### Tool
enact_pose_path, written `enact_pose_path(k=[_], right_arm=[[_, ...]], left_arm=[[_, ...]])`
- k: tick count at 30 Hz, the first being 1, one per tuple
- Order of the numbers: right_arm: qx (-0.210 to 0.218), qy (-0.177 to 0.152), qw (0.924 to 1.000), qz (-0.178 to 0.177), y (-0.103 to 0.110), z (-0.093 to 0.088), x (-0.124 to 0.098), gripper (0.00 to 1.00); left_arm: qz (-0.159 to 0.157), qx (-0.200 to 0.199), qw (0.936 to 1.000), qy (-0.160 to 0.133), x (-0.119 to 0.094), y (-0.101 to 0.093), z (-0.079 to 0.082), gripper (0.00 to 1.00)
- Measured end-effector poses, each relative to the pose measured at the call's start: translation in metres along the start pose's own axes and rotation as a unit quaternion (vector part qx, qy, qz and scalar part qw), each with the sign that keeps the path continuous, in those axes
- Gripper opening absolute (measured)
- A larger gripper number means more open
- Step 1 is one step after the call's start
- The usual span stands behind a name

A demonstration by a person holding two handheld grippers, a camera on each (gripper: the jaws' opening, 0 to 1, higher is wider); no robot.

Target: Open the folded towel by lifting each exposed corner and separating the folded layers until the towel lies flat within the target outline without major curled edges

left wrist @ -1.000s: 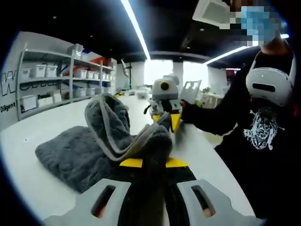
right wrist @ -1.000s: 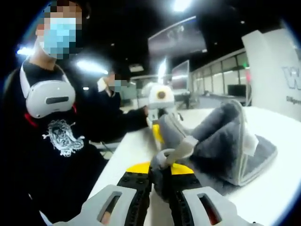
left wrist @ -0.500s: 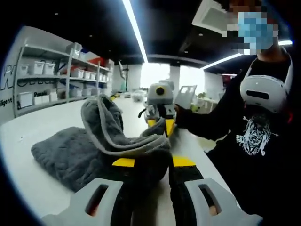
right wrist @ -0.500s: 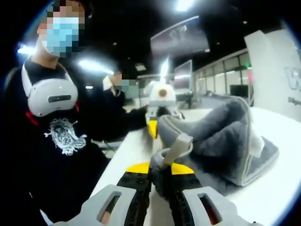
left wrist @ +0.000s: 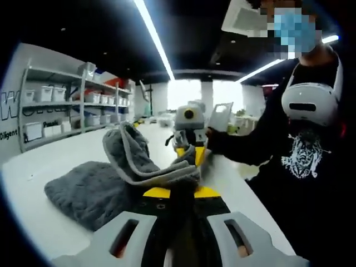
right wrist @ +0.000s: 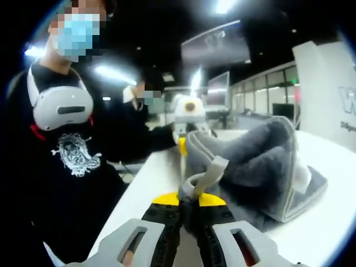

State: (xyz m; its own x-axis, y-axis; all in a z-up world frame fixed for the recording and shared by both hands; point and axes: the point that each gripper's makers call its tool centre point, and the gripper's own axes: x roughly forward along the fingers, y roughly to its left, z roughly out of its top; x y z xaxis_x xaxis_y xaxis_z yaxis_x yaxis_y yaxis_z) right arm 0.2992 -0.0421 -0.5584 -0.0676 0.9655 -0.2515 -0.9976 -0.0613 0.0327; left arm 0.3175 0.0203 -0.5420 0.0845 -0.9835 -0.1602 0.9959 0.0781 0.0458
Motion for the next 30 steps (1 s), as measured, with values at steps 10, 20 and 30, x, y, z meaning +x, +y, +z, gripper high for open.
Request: enact_pose_path(k=[10,20,30], right_arm=[[-0.007,0.008,0.9999,0.002,0.005,-0.003,-0.002,0.07],[-0.014,0.021,0.9997,-0.002,0.021,-0.009,-0.007,0.14],[-0.018,0.029,0.9994,0.003,0.028,-0.008,-0.021,0.20]], left_arm=[[-0.015,0.041,0.9990,0.003,-0.001,-0.008,-0.003,0.09],[-0.021,0.012,0.9995,0.018,-0.005,-0.018,-0.009,0.17],[-0.042,-0.004,0.9987,0.029,-0.012,-0.038,-0.008,0.24]])
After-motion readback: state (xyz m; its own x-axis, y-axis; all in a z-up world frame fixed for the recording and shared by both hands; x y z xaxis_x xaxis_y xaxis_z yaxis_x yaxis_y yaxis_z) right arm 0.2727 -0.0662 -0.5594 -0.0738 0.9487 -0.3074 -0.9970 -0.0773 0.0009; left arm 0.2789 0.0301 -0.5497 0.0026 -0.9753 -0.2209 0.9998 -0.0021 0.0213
